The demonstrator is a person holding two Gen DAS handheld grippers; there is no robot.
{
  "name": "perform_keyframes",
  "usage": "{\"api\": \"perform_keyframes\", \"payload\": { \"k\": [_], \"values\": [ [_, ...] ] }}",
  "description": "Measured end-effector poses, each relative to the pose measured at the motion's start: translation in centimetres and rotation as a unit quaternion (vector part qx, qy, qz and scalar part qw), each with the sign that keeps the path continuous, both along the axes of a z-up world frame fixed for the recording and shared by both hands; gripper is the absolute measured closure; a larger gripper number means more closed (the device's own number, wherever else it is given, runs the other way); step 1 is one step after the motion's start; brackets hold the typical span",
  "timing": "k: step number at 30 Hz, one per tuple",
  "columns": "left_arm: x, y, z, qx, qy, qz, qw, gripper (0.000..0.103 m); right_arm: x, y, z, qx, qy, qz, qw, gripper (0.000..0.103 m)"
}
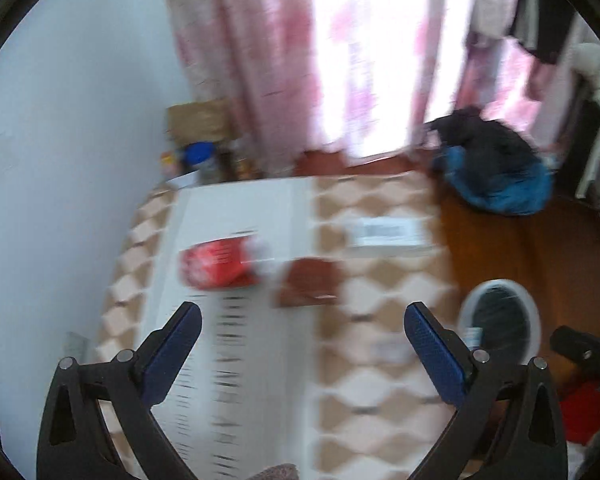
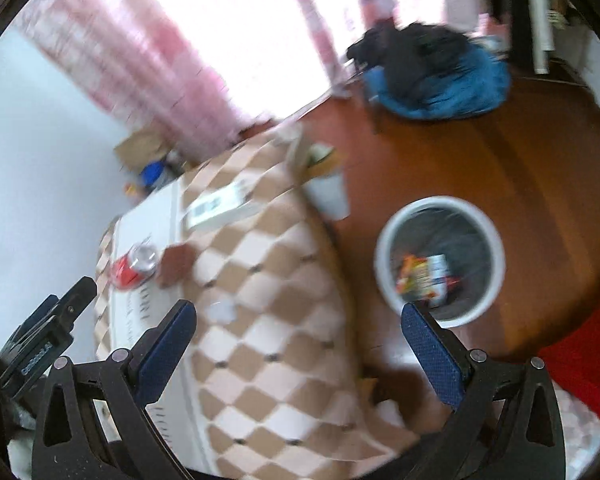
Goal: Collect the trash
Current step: 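Grasp the red Coca-Cola can with the left tool while the right tool grasps the clear plastic cup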
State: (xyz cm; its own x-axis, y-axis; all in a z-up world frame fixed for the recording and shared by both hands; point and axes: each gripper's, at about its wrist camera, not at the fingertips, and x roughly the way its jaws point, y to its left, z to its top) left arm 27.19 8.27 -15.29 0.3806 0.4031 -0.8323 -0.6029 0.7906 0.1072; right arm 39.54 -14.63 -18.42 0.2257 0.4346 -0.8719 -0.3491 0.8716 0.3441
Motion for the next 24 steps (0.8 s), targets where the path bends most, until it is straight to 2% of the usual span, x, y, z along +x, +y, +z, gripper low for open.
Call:
{"api": "perform_keyframes", "payload": {
  "k": [3, 5, 7, 8, 11, 14, 16, 17, 18, 21, 24],
  "values": [
    [-2.0, 4.4, -3.2, 0.026, 0.044, 0.016, 0.9985, 0.0, -0.5, 5.5, -3.9, -0.002, 0.037, 0.022, 0.999, 0.0],
    [-2.9, 6.3, -5.3, 0.034, 0.069, 0.02, 0.9968, 0.0, -0.9, 8.8, -6.9, -0.01, 0.064, 0.03, 0.997, 0.006],
    [-4.0, 8.1, -7.5, 0.031, 0.09, 0.019, 0.9953, 0.0, -1.3, 11.3, -9.6, -0.027, 0.086, 0.036, 0.995, 0.016],
    [-4.4, 8.7, -8.6, 0.028, 0.1, 0.016, 0.9945, 0.0, -1.5, 12.3, -10.7, -0.035, 0.092, 0.036, 0.995, 0.017],
    [-4.8, 9.6, -10.4, 0.025, 0.117, -0.001, 0.9929, 0.0, -1.8, 14.1, -12.8, -0.048, 0.098, 0.033, 0.993, 0.023],
    [-4.2, 9.8, -11.5, 0.035, 0.132, -0.029, 0.9902, 0.0, -2.1, 15.2, -13.7, -0.062, 0.101, 0.036, 0.992, 0.036],
    [-3.5, 9.7, -11.7, 0.053, 0.144, -0.057, 0.9865, 0.0, -2.3, 15.8, -14.2, -0.07, 0.106, 0.042, 0.991, 0.05],
    [-3.1, 9.8, -11.7, 0.061, 0.149, -0.069, 0.9846, 0.0, -2.3, 16.3, -14.3, -0.076, 0.107, 0.047, 0.99, 0.053],
    [-2.5, 9.8, -11.7, 0.073, 0.156, -0.088, 0.9811, 0.0, -2.4, 16.6, -14.4, -0.081, 0.108, 0.053, 0.989, 0.059],
    [-0.9, 9.8, -11.3, 0.104, 0.168, -0.136, 0.9707, 0.0, -2.3, 17.3, -14.1, -0.089, 0.101, 0.063, 0.989, 0.059],
    [1.5, 10.2, -11.7, 0.123, 0.201, -0.211, 0.9485, 0.0, -1.4, 17.5, -13.6, -0.083, 0.103, 0.056, 0.99, 0.059]
  ]
}}
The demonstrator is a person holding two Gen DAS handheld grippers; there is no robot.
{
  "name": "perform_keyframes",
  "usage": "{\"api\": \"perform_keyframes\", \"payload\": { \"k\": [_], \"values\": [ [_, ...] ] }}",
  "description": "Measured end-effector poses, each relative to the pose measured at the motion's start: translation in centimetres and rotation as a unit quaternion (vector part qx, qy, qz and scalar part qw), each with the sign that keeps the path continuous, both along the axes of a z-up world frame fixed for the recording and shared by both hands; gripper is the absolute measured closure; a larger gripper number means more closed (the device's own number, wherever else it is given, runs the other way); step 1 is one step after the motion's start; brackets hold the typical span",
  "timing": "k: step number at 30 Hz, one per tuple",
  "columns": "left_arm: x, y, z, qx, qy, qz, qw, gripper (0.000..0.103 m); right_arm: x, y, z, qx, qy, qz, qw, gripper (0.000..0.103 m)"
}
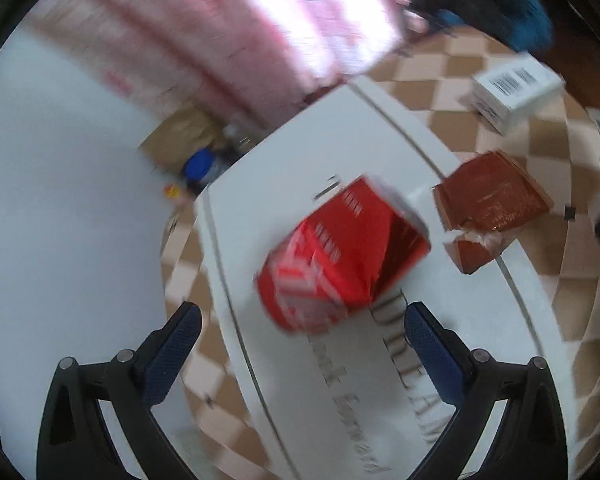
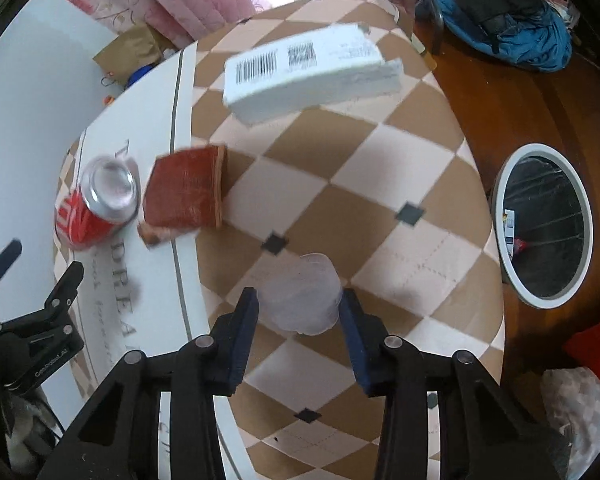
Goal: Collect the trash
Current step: 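Grasp the red Coca-Cola can with the left tool while the right tool grasps the clear plastic cup, then carry the red can and clear cup over the bin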
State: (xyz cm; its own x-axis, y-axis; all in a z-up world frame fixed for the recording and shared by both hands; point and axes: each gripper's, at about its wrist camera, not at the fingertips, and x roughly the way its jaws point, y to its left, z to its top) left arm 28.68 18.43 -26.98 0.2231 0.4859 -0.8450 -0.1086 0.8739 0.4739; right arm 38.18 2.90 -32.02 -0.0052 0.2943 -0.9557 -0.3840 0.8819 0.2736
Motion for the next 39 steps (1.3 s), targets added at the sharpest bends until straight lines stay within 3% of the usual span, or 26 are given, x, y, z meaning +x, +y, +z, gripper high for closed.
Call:
{"api": "perform_keyframes", "payload": {
  "k": [6, 11, 12, 14, 18, 21, 25, 30, 33, 39],
  "values": [
    [2.9, 0.9, -2.9, -0.052, 0.091, -0.092, 0.9903, 0.0, 2.6, 1.0, 0.5, -0.001, 0.01, -0.015, 1.0, 0.059],
    [4.3, 1.3, -5.0, -0.081, 0.115, -0.109, 0.984, 0.0, 4.0, 1.8, -0.2, -0.009, 0.025, -0.018, 1.0, 0.059],
    [4.4, 1.5, -4.8, -0.091, 0.109, -0.105, 0.9842, 0.002, 4.2, 1.9, -0.2, -0.01, 0.025, -0.017, 0.999, 0.059],
    [4.6, 2.2, -4.3, -0.102, 0.094, -0.088, 0.9864, 0.026, 4.3, 2.0, -0.3, -0.01, 0.024, -0.015, 1.0, 0.059],
    [3.7, 3.4, -3.7, -0.168, 0.079, -0.022, 0.9823, 0.032, 4.1, 2.0, -0.7, -0.006, 0.026, -0.011, 1.0, 0.059],
    [2.8, 3.7, -3.9, -0.204, 0.072, 0.028, 0.9758, 0.045, 3.9, 2.1, -0.7, -0.004, 0.02, -0.005, 1.0, 0.059],
    [2.0, 4.3, -3.9, -0.228, 0.041, 0.066, 0.9706, 0.048, 3.8, 2.1, -0.7, -0.003, 0.016, -0.001, 1.0, 0.059],
    [1.1, 4.4, -3.2, -0.228, 0.002, 0.089, 0.9697, 0.048, 3.7, 1.9, -0.7, -0.001, 0.018, -0.003, 1.0, 0.059],
    [-0.2, 4.0, -2.0, -0.221, -0.023, 0.099, 0.9699, 0.048, 3.5, 1.9, -0.5, 0.0, 0.014, -0.002, 1.0, 0.059],
    [-3.1, 2.7, 0.9, -0.221, -0.091, 0.126, 0.9627, 0.048, 2.2, 1.2, 0.1, 0.015, 0.003, 0.003, 1.0, 0.059]
  ]
}}
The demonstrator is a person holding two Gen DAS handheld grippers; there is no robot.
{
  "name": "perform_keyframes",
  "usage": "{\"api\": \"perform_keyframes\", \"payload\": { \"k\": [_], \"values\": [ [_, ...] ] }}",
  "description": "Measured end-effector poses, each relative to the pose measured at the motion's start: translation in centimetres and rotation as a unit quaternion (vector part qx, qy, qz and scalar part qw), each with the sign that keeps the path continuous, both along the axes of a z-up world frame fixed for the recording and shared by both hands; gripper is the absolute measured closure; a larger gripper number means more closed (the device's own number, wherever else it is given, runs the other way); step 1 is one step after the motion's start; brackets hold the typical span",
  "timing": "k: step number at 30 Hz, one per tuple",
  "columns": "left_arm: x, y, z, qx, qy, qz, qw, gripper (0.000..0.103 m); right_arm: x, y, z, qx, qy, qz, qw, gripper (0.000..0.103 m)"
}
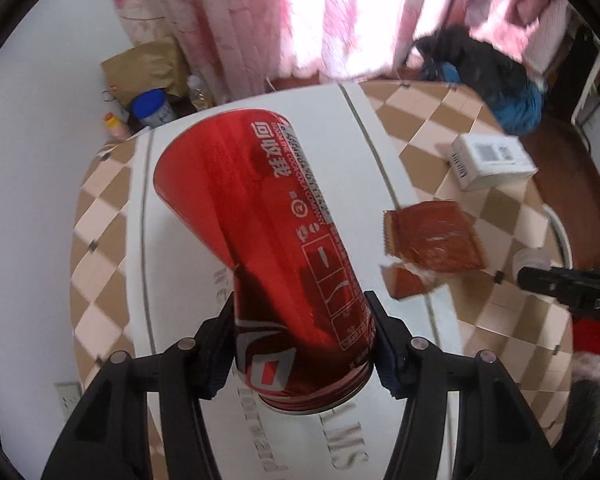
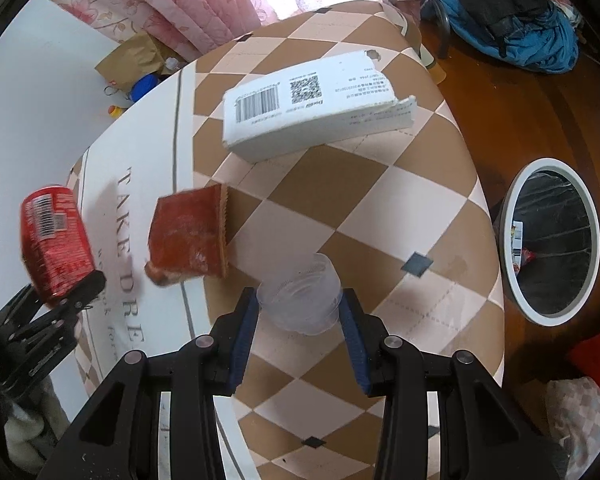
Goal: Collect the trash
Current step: 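Carry the red can and clear cup over the bin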
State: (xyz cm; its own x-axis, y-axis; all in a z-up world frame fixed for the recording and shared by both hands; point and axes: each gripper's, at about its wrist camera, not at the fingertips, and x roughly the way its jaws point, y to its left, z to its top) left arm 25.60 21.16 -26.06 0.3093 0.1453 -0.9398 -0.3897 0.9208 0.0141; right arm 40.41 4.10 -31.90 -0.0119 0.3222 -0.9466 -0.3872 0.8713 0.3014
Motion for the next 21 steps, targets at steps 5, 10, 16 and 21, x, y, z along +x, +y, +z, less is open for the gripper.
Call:
{"api": "perform_keyframes", "payload": {
  "k": [5, 10, 16, 21],
  "values": [
    [-3.0, -1.3, 1.8, 0.028, -0.026, 0.021, 0.999, 0.048, -2.1, -0.8, 1.6, 0.011, -0.036, 0.014, 0.999, 0.059],
    [-4.9, -3.5, 3.7, 0.066, -0.044, 0.031, 0.9964, 0.048, -3.8, -2.3, 3.9, 0.036, -0.062, 0.015, 0.997, 0.059],
    [-5.8, -7.3, 6.3, 0.092, -0.069, 0.029, 0.993, 0.048, -5.3, -4.8, 6.9, 0.074, -0.079, 0.008, 0.994, 0.059],
    [-5.1, -11.2, 9.1, 0.092, -0.092, 0.007, 0.9915, 0.048, -5.7, -8.5, 10.4, 0.111, -0.096, -0.003, 0.989, 0.059]
  ]
}}
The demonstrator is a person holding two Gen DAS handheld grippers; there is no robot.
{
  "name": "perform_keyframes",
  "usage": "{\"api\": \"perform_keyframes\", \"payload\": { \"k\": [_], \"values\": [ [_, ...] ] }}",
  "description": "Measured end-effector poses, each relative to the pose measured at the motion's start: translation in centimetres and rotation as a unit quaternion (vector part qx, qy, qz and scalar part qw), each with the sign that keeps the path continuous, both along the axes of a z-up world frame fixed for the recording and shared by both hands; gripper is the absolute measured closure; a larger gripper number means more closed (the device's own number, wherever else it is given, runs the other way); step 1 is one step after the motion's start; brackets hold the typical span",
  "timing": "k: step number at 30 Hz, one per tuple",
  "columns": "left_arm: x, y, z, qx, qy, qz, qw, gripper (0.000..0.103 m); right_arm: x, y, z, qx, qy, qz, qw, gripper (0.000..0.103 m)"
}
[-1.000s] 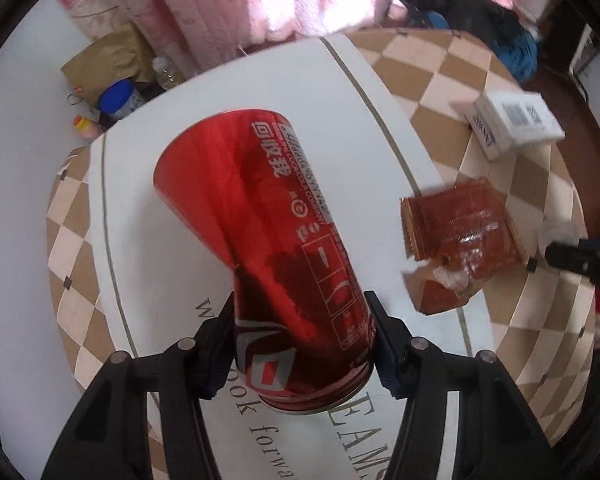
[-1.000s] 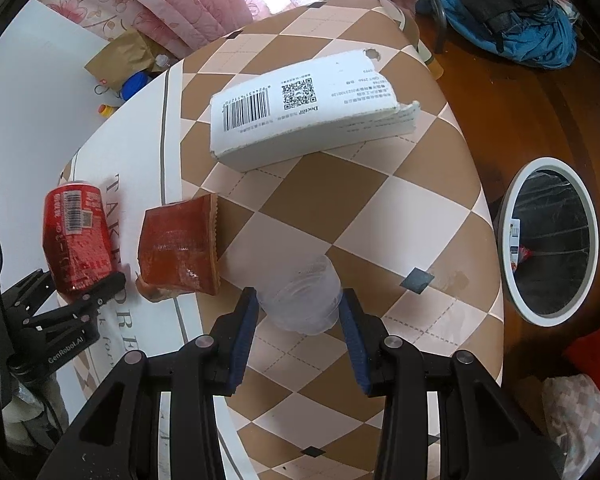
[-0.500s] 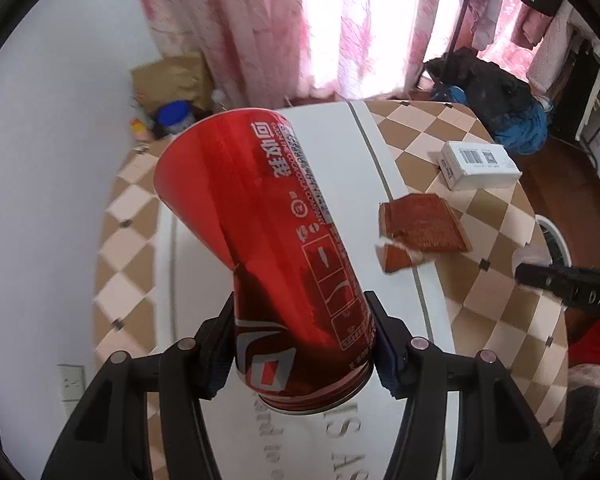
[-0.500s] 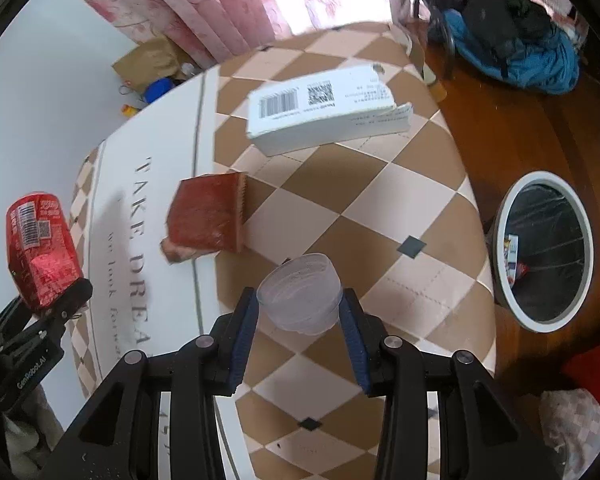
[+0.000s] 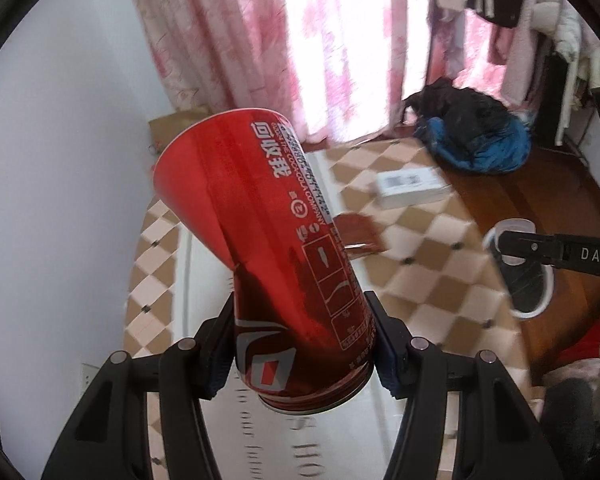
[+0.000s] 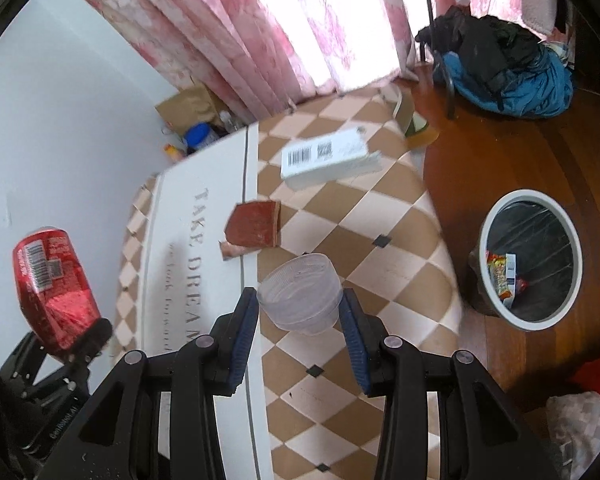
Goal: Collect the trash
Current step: 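Carry the red can and clear cup over the bin, then open both tools to drop the can and cup into the bin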
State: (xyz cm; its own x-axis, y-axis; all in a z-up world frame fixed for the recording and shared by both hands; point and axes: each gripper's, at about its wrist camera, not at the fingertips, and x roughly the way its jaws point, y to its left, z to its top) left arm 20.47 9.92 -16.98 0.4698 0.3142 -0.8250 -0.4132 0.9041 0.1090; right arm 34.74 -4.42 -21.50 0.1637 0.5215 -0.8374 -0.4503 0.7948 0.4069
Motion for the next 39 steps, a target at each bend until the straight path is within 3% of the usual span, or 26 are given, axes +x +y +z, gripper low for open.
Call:
{"api": "perform_keyframes", "payload": {
  "k": [8, 15, 19, 27, 31, 35, 38, 39],
  "values": [
    [6.1, -8.0, 4.0, -0.014, -0.04, -0.072, 0.9965, 0.048, 2.7, -9.8, 4.1, 0.03, -0.027, -0.05, 0.998, 0.059],
    [14.9, -16.9, 1.9, -0.081, -0.033, -0.149, 0.9849, 0.048, 8.1, -21.7, 3.5, 0.015, -0.028, -0.134, 0.99, 0.059],
    [20.3, -21.8, -1.9, -0.133, -0.001, -0.184, 0.9739, 0.048, 11.1, -27.3, -0.3, -0.011, -0.004, -0.172, 0.985, 0.059],
    [29.5, -27.3, -10.3, -0.214, 0.097, -0.211, 0.9488, 0.048, 16.3, -32.8, -12.7, -0.049, 0.099, -0.198, 0.974, 0.06],
    [32.8, -27.9, -12.6, -0.211, 0.127, -0.202, 0.948, 0.043, 18.2, -33.7, -17.8, -0.062, 0.137, -0.203, 0.968, 0.06],
    [33.8, -26.8, -13.7, -0.218, 0.128, -0.173, 0.9518, 0.009, 19.7, -33.6, -20.4, -0.061, 0.154, -0.198, 0.966, 0.059],
    [33.2, -25.4, -14.5, -0.218, 0.128, -0.135, 0.958, 0.006, 20.5, -32.8, -21.4, -0.059, 0.163, -0.187, 0.967, 0.059],
    [33.0, -25.1, -14.9, -0.204, 0.128, -0.124, 0.9626, 0.005, 20.7, -32.2, -21.7, -0.064, 0.162, -0.186, 0.967, 0.052]
  ]
}}
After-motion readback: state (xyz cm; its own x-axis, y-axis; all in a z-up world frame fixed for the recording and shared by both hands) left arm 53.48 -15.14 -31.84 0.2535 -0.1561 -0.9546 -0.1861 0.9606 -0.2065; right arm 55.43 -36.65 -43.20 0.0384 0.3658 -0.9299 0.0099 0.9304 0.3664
